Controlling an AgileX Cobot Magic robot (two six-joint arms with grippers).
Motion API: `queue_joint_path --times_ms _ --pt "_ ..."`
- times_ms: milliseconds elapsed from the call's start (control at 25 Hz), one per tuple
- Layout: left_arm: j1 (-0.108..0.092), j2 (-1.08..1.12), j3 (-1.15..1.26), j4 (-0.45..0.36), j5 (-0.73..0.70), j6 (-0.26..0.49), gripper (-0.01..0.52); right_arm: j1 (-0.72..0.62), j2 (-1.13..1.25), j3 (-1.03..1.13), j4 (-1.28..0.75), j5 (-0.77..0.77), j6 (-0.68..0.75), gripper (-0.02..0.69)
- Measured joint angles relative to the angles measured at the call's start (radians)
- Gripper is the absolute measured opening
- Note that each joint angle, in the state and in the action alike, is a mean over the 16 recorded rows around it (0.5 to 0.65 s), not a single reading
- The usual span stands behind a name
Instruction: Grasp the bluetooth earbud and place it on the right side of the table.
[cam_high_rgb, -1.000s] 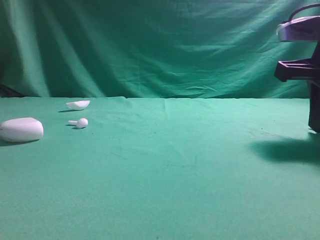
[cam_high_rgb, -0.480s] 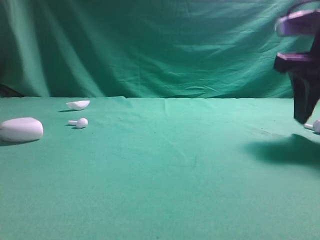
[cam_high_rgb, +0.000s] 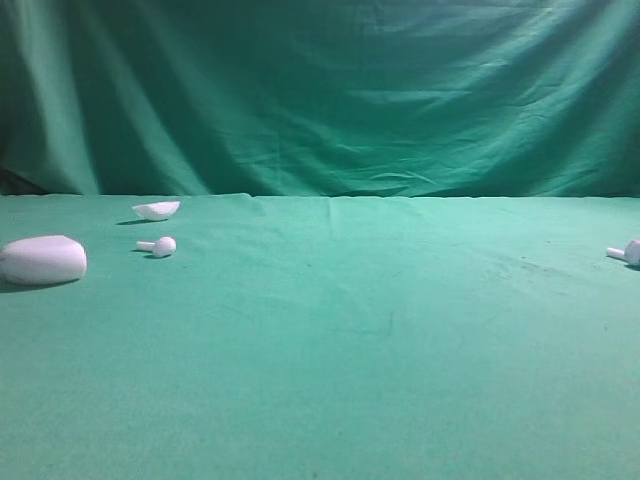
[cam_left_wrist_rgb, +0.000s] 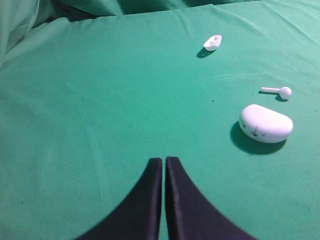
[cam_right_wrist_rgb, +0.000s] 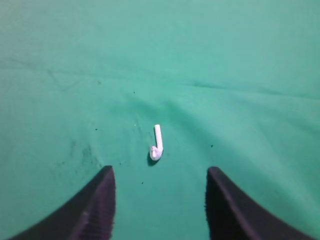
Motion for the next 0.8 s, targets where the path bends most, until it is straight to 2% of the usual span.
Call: queue_joint_path --times_ms 400,560,800 --pt "0.000 0.000 0.000 0.000 0.000 0.000 0.000 0.000 -0.448 0.004 0.067 0.206 -0.038 0.047" --pt "0.000 0.000 0.000 0.000 0.000 0.000 0.000 0.000 -0.631 0.037 0.108 0.255 -0.079 0.006" --pt "0.000 0.000 0.000 0.000 0.000 0.000 0.000 0.000 -0.893 0.111 0.160 0.286 -0.134 0.000"
